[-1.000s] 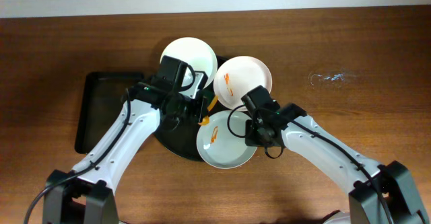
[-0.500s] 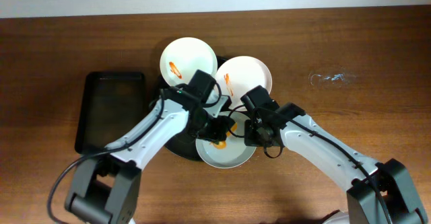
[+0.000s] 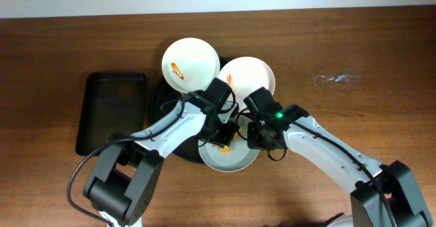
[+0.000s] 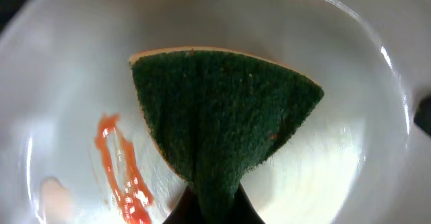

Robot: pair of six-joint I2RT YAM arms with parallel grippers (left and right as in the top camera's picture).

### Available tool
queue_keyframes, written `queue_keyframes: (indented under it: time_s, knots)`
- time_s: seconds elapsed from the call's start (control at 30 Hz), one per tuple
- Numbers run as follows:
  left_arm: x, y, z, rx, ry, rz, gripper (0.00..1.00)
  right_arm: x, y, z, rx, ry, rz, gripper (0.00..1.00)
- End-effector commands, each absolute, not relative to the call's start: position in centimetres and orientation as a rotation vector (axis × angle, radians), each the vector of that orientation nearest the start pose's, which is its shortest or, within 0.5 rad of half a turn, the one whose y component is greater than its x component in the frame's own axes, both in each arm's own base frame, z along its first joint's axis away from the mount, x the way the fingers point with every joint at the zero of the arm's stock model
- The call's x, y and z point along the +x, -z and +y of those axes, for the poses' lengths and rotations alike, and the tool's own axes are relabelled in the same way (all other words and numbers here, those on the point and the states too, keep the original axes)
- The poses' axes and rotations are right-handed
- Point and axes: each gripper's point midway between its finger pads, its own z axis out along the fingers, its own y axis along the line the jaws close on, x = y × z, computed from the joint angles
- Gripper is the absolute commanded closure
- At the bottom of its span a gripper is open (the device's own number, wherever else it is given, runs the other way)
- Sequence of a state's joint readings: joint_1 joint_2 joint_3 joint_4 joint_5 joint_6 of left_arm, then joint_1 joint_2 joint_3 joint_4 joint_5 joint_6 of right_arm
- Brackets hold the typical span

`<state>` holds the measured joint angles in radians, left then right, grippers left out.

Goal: Clean dirty plates on tray and stack at the side
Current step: 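Scrub the tilted plate's face with the sponge in the left gripper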

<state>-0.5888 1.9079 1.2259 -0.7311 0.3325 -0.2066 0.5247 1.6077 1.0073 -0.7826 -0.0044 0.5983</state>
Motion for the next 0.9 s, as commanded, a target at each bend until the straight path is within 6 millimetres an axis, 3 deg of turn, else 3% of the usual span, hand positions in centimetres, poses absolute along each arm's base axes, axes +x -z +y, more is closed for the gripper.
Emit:
queue_keyframes:
  time_s: [0.0,0.27,0.53,0.57,0.67,0.87]
  knots:
    - [26.6,1.8,-24.5,0.603,0.500,3.120,1.00,27.1,-5.1,16.3,0.085,-0.182,2.977,0.96]
    - [26.0,2.9,-23.3,0.590,0.434,3.161,1.00,26.9,-5.0,16.2,0.086,-0.174,2.987,0.96]
    - [27.6,2.9,-21.0,0.462,0.442,3.178,1.00,26.9,-5.1,16.3,0.142,-0.255,3.011,0.96]
    - [27.5,2.9,-21.1,0.474,0.441,3.177,1.00,27.1,-5.2,16.0,0.206,-0.342,3.030,0.90]
    - [27.3,3.0,-20.9,0.483,0.439,3.182,1.00,27.2,-5.3,14.8,0.318,-0.418,3.055,0.89]
    - [26.8,3.3,-20.7,0.482,0.433,3.197,1.00,26.7,-5.2,15.3,0.298,-0.432,3.071,0.68]
